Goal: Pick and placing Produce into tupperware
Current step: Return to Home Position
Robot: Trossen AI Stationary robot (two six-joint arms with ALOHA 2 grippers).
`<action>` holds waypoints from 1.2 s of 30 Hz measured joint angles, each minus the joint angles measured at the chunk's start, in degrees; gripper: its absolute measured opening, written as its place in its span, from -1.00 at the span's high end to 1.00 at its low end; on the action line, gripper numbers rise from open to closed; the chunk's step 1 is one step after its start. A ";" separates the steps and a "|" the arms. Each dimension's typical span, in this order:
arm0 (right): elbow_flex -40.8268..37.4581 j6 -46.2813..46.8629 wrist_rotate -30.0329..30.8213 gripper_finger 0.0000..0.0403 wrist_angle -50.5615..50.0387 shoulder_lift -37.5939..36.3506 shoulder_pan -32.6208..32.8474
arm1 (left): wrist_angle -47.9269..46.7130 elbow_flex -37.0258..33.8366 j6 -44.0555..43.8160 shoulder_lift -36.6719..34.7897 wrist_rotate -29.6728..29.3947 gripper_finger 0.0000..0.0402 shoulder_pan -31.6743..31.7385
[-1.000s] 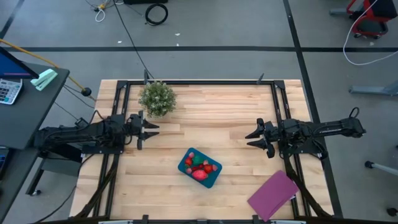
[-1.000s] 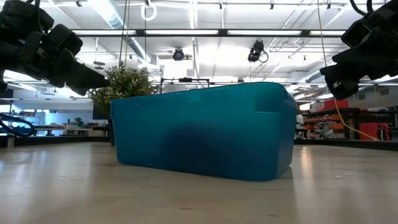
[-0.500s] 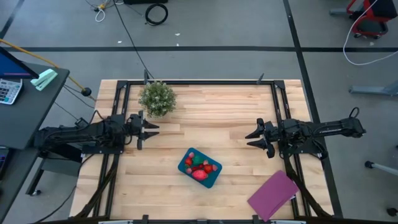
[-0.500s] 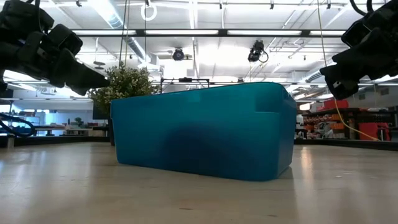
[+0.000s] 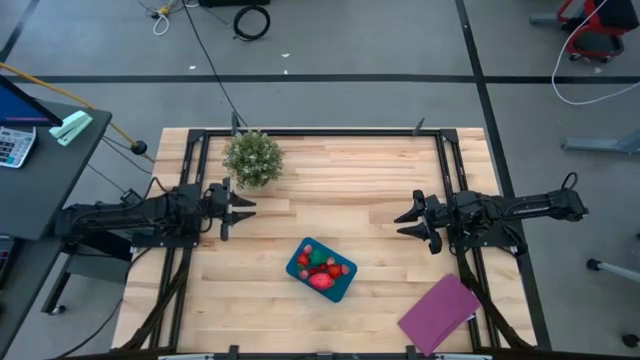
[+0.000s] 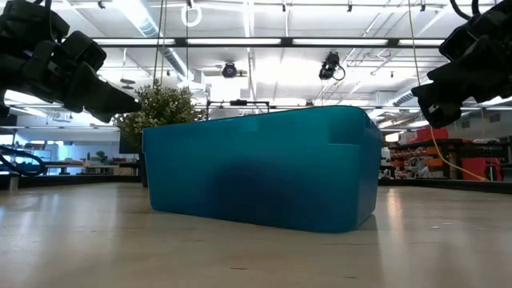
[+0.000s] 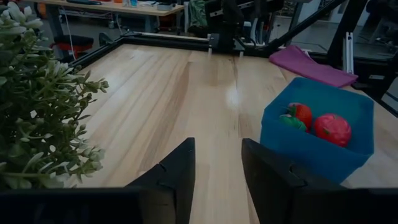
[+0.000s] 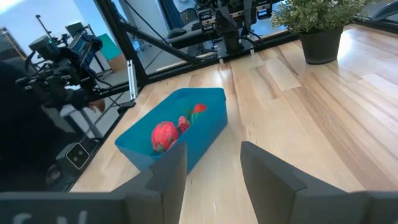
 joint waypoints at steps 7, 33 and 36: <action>0.00 0.00 0.00 0.21 0.00 0.00 0.00 | 0.00 0.00 0.00 0.00 0.00 0.32 0.00; 0.00 0.00 -0.01 0.21 0.00 0.01 0.00 | 0.00 0.00 0.00 0.00 0.00 0.28 -0.02; 0.00 0.00 0.00 0.21 0.00 0.02 0.00 | 0.00 0.00 0.00 0.00 0.00 0.26 0.00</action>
